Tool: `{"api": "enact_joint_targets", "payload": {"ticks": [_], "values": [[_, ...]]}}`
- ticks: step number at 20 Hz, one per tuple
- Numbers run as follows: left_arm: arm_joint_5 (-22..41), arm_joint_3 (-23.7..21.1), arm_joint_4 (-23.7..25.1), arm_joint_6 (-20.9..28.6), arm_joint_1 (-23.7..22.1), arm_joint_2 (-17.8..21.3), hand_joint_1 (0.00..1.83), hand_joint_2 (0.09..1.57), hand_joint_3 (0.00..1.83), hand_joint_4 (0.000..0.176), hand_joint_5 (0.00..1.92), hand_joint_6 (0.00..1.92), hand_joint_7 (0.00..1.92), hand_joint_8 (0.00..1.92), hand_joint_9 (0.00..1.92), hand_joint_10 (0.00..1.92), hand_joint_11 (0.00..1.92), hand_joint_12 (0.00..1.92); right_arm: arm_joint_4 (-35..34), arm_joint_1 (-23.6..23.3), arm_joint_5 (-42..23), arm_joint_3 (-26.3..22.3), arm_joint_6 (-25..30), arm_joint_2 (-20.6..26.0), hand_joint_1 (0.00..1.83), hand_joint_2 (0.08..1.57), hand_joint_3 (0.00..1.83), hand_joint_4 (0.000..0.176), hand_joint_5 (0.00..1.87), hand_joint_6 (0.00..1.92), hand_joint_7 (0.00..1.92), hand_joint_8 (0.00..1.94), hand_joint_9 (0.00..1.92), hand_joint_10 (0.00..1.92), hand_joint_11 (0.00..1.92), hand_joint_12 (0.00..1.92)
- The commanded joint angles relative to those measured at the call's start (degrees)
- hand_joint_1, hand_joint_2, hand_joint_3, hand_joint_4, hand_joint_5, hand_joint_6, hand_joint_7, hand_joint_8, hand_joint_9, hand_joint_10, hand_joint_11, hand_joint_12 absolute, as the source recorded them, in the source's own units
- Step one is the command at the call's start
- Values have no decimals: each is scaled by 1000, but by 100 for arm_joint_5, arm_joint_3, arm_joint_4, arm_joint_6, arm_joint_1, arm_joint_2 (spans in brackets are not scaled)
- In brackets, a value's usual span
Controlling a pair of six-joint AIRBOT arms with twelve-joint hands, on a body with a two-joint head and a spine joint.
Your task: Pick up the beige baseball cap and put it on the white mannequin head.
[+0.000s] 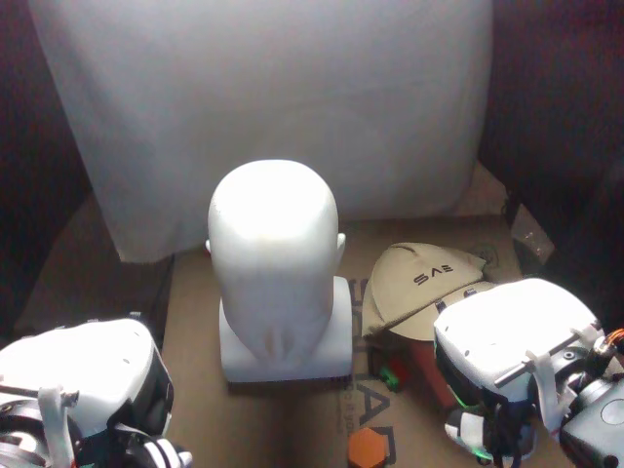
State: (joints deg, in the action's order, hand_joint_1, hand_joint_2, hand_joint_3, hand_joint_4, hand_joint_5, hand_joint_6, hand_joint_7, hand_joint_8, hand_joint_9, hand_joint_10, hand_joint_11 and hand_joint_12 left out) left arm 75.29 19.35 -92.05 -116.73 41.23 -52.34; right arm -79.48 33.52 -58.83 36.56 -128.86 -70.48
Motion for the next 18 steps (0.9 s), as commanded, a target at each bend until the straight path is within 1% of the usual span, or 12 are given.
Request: {"api": "enact_joint_targets", "payload": {"ticks": [1, 3, 4, 5, 6, 8, 11, 13, 14, 15, 16, 18], "values": [[268, 9, 406, 38, -31, -11, 0, 1047, 170, 0, 32, 8, 14, 2, 0, 0, 0, 66, 361, -6, -258, -17, 14, 4, 0, 937, 252, 0, 153, 57, 168, 37, 150, 45, 2, 705], [342, -5, 404, 50, -46, -13, 0, 1047, 170, 0, 32, 8, 14, 2, 0, 0, 0, 66, 363, -9, -259, -15, 10, 5, 0, 937, 252, 0, 153, 57, 168, 37, 150, 45, 2, 705], [415, -16, 404, 67, -46, -17, 0, 1101, 61, 0, 39, 3, 21, 1, 0, 0, 0, 51, 369, -9, -268, -13, 10, 5, 0, 1007, 113, 0, 166, 20, 177, 9, 160, 17, 0, 701], [582, -40, 404, 68, -46, -26, 0, 1112, 37, 0, 36, 0, 20, 0, 0, 0, 0, 47, 370, -8, -272, -5, 10, 6, 0, 1038, 49, 0, 171, 6, 179, 2, 164, 6, 0, 693], [617, -42, 414, 65, -11, -27, 0, 1120, 21, 0, 27, 2, 6, 3, 0, 0, 0, 1, 370, -1, -258, -1, 11, 11, 0, 1046, 32, 0, 172, 2, 180, 0, 165, 3, 0, 692], [621, -11, 474, 77, 87, -37, 0, 1122, 18, 0, 3, 0, 0, 0, 0, 0, 0, 0, 370, 7, -215, 14, -33, 26, 0, 1047, 29, 0, 172, 2, 180, 0, 165, 3, 0, 692], [803, 165, 1182, 380, 408, -122, 0, 1124, 13, 0, 16, 6, 0, 0, 0, 0, 0, 0, 369, 107, 270, 231, -275, 120, 0, 1049, 25, 0, 184, 6, 182, 1, 166, 2, 0, 691], [1229, 325, 1584, 636, 641, -331, 0, 1124, 10, 0, 14, 3, 0, 0, 0, 0, 0, 0, 379, 122, 811, 396, -313, 244, 0, 1030, 13, 0, 181, 4, 184, 1, 169, 3, 0, 687], [1463, 437, 1837, 894, 819, -467, 0, 1124, 8, 0, 12, 2, 0, 0, 0, 0, 0, 0, 527, 159, 986, 505, -90, 317, 0, 1038, 11, 0, 161, 0, 179, 0, 166, 1, 0, 671], [1567, 527, 2013, 1023, 954, -571, 0, 1124, 8, 0, 13, 3, 0, 0, 0, 0, 0, 0, 875, 236, 1078, 592, 198, 361, 0, 1049, 11, 0, 140, 0, 167, 0, 158, 0, 0, 656], [1687, 631, 2208, 1100, 1105, -703, 0, 1124, 7, 0, 12, 2, 0, 0, 0, 0, 0, 0, 1572, 391, 1128, 726, 554, 383, 149, 1038, 3, 0, 119, 0, 153, 0, 137, 0, 0, 623], [1765, 752, 2404, 1106, 1242, -856, 0, 1125, 7, 0, 25, 7, 13, 5, 0, 0, 17, 8, 2576, 629, 1060, 934, 1115, 378, 495, 1000, 0, 0, 108, 1, 147, 1, 128, 1, 0, 600]]}}
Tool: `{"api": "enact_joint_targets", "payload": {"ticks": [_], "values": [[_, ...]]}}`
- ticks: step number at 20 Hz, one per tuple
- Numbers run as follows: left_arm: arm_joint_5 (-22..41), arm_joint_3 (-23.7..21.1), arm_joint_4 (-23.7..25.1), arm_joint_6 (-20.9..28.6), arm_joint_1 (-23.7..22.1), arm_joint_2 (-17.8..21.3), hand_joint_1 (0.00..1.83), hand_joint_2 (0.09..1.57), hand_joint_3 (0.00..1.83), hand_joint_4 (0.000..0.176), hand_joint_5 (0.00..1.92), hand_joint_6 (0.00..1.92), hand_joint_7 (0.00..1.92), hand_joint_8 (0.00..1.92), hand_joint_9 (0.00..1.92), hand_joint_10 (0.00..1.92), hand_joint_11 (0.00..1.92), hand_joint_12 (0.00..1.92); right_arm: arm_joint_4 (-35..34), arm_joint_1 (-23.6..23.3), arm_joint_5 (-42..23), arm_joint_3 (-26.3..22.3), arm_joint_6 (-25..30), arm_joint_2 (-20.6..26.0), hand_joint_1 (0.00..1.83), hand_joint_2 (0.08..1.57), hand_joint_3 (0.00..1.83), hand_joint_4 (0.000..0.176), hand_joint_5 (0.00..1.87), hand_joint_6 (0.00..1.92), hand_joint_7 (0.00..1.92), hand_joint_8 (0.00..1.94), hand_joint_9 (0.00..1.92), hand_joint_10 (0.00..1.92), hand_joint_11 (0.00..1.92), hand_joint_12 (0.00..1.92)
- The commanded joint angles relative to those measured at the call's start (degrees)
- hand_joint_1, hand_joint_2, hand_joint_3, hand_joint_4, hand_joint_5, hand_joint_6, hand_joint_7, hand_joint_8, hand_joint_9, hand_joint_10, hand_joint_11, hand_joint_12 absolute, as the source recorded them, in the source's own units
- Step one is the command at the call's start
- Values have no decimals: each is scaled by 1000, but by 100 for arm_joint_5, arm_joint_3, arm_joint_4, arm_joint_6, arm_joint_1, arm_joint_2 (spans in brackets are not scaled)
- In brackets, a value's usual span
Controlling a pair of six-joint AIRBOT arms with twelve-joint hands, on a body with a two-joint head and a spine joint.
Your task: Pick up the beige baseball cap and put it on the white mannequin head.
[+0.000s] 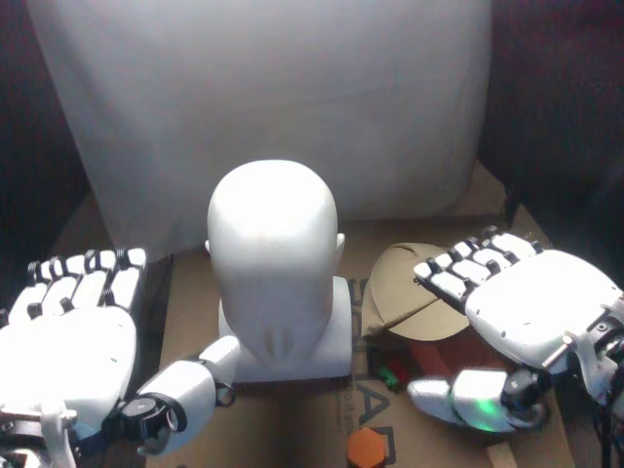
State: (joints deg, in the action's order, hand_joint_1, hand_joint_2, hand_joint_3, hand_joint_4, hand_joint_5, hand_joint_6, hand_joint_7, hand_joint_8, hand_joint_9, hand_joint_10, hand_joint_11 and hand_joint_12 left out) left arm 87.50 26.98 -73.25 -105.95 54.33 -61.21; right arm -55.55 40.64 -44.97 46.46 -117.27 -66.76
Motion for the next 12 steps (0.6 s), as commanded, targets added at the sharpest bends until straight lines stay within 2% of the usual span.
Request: {"api": "enact_joint_targets", "payload": {"ticks": [1, 2, 3, 5, 7, 10, 12], "values": [[610, 67, 567, 116, 12, -69, 0, 1127, 7, 0, 30, 8, 22, 8, 0, 0, 28, 13, 653, 31, -330, 98, 283, -4, 683, 1006, 0, 0, 107, 1, 147, 1, 128, 1, 0, 602], [628, 103, 585, 208, 46, -113, 0, 1128, 7, 0, 32, 8, 25, 8, 0, 0, 33, 16, 833, 67, -323, 159, 418, -7, 832, 1013, 0, 0, 125, 5, 148, 1, 128, 0, 0, 625], [644, 204, 641, 454, 124, -197, 0, 1129, 6, 0, 42, 10, 37, 12, 3, 1, 46, 22, 1293, 130, -243, 357, 771, -11, 966, 1036, 3, 0, 161, 18, 150, 1, 128, 0, 0, 621], [656, 345, 668, 569, 142, -338, 0, 1130, 5, 0, 26, 2, 6, 1, 0, 0, 6, 3, 1366, 125, 80, 672, 987, -67, 1134, 1064, 8, 0, 248, 25, 201, 7, 142, 3, 0, 592], [684, 451, 689, 568, 142, -451, 0, 1130, 4, 0, 36, 9, 0, 0, 0, 0, 0, 0, 1285, 105, 180, 962, 992, -192, 1202, 1096, 16, 0, 261, 17, 252, 15, 187, 16, 0, 586], [689, 656, 766, 569, 218, -624, 0, 1134, 5, 0, 38, 6, 3, 1, 0, 0, 3, 1, 837, 90, 318, 1364, 599, -420, 1232, 1124, 11, 0, 282, 9, 295, 7, 286, 26, 0, 810], [689, 844, 1008, 733, 346, -727, 0, 1141, 7, 0, 24, 0, 0, 0, 0, 0, 6, 3, 814, 122, 324, 1746, 595, -609, 1241, 1128, 7, 0, 280, 4, 300, 3, 303, 18, 0, 877]]}}
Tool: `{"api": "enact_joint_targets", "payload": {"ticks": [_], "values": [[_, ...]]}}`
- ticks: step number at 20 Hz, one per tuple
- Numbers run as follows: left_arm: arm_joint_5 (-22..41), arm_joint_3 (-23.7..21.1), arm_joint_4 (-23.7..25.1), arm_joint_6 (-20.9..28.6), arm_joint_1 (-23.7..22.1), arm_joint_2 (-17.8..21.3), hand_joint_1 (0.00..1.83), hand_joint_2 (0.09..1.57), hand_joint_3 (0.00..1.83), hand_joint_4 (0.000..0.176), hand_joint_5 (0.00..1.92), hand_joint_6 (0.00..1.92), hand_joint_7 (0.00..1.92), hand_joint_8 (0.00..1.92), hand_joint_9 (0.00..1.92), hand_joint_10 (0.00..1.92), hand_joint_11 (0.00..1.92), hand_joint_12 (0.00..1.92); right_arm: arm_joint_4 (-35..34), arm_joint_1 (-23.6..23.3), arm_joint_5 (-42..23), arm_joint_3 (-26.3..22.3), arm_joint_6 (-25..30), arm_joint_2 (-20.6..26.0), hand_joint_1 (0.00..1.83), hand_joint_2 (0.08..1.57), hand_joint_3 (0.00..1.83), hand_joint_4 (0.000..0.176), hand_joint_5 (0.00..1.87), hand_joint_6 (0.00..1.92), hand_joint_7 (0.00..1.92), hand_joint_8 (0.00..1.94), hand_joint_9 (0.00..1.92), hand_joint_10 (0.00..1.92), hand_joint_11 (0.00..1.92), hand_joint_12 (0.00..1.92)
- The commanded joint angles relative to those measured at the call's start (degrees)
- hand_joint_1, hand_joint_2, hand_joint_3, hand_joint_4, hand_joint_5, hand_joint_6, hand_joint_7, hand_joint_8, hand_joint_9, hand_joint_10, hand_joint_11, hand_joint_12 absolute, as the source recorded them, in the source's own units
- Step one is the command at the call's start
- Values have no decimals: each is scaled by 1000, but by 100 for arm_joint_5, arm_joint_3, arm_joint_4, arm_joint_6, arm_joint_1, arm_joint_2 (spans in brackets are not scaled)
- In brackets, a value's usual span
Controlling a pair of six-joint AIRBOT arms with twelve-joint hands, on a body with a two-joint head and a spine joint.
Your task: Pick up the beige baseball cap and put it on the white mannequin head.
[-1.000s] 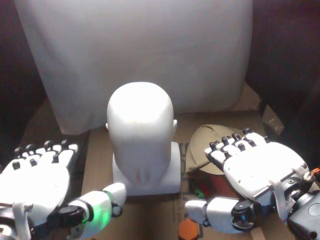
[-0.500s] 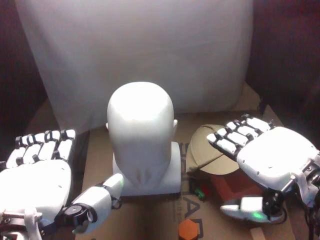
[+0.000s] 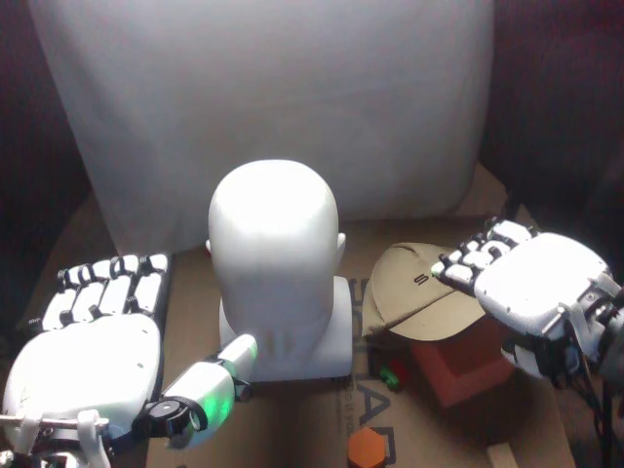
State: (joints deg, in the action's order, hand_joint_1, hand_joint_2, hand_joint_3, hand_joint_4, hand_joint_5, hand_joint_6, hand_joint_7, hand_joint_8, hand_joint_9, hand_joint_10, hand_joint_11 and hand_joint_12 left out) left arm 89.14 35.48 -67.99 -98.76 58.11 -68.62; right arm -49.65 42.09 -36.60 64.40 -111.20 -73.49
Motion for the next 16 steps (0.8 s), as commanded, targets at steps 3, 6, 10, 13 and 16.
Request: {"api": "enact_joint_targets", "payload": {"ticks": [3, 6, 10, 13, 16], "values": [[525, 175, 558, 54, 38, -101, 0, 1147, 7, 0, 14, 1, 0, 0, 0, 0, 0, 0, 225, 51, -574, 361, 105, -137, 1252, 1131, 6, 0, 279, 2, 301, 2, 308, 13, 0, 894], [525, 373, 744, 96, 218, -224, 0, 1146, 6, 0, 25, 5, 7, 3, 0, 0, 8, 3, 308, 108, -562, 853, 267, -411, 1272, 1133, 5, 0, 274, 0, 301, 1, 306, 10, 0, 892], [525, 705, 1235, 555, 358, -394, 0, 1145, 3, 0, 37, 8, 24, 8, 0, 0, 13, 6, 586, 249, -634, 1499, 580, -799, 1267, 1132, 4, 0, 276, 2, 302, 1, 306, 8, 0, 891], [524, 772, 1181, 559, 354, -420, 0, 1145, 3, 0, 41, 7, 32, 9, 0, 0, 27, 14, 602, 278, -571, 1883, 645, -1046, 1278, 1134, 3, 0, 280, 3, 317, 5, 312, 7, 0, 909], [525, 821, 925, 565, 329, -472, 0, 1146, 2, 0, 51, 9, 30, 10, 0, 0, 8, 7, 602, 309, -440, 2348, 649, -1343, 1282, 1134, 3, 0, 289, 4, 333, 7, 327, 10, 0, 936]]}}
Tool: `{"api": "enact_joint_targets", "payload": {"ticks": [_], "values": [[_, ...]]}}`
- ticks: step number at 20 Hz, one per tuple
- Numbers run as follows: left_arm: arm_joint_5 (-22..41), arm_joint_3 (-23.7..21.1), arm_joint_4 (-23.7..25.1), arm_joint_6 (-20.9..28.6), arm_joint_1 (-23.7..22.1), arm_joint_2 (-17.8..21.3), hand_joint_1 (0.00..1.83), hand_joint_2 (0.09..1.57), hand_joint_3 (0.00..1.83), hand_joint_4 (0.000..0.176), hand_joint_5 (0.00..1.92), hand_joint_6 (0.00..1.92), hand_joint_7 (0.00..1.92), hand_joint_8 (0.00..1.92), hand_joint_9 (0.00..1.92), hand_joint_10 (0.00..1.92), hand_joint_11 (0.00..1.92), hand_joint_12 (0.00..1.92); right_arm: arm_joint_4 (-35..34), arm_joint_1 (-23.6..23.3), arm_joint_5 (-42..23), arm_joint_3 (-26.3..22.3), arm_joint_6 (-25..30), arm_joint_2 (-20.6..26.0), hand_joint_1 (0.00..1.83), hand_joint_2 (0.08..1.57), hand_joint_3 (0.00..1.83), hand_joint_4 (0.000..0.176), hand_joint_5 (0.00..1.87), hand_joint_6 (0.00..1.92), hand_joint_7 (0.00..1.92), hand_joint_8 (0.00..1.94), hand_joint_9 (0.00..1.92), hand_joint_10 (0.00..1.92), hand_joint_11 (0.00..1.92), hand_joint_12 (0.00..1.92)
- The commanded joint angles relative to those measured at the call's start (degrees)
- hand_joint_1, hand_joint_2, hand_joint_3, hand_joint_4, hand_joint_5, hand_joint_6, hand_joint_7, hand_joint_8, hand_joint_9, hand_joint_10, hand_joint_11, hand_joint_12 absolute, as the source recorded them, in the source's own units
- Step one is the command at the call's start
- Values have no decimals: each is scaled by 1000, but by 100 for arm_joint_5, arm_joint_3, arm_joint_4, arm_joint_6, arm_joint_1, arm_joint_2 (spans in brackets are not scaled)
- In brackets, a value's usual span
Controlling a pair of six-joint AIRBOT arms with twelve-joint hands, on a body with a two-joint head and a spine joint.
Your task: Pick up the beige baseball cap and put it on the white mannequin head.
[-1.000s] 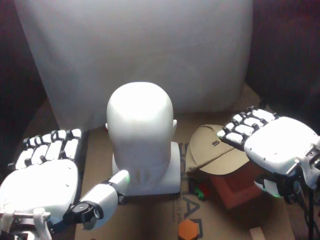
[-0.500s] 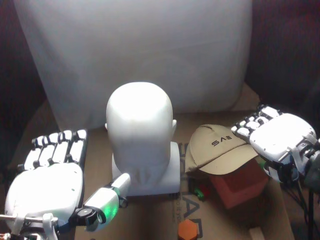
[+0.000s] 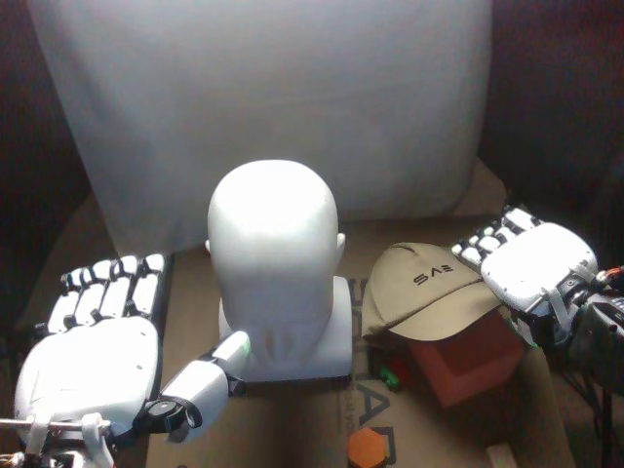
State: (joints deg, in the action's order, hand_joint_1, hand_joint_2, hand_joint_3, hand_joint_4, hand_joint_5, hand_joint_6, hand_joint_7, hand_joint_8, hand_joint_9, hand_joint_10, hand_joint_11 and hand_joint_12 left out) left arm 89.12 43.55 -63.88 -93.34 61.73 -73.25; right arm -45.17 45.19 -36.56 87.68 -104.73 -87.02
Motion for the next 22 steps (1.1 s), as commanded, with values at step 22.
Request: {"api": "enact_joint_targets", "payload": {"ticks": [22], "values": [[200, 572, 617, 689, 44, -306, 0, 1159, 2, 0, 74, 10, 69, 11, 17, 2, 31, 28, 709, 174, 303, 2208, 1264, -1395, 1282, 1131, 0, 0, 381, 10, 411, 8, 358, 6, 0, 958]]}}
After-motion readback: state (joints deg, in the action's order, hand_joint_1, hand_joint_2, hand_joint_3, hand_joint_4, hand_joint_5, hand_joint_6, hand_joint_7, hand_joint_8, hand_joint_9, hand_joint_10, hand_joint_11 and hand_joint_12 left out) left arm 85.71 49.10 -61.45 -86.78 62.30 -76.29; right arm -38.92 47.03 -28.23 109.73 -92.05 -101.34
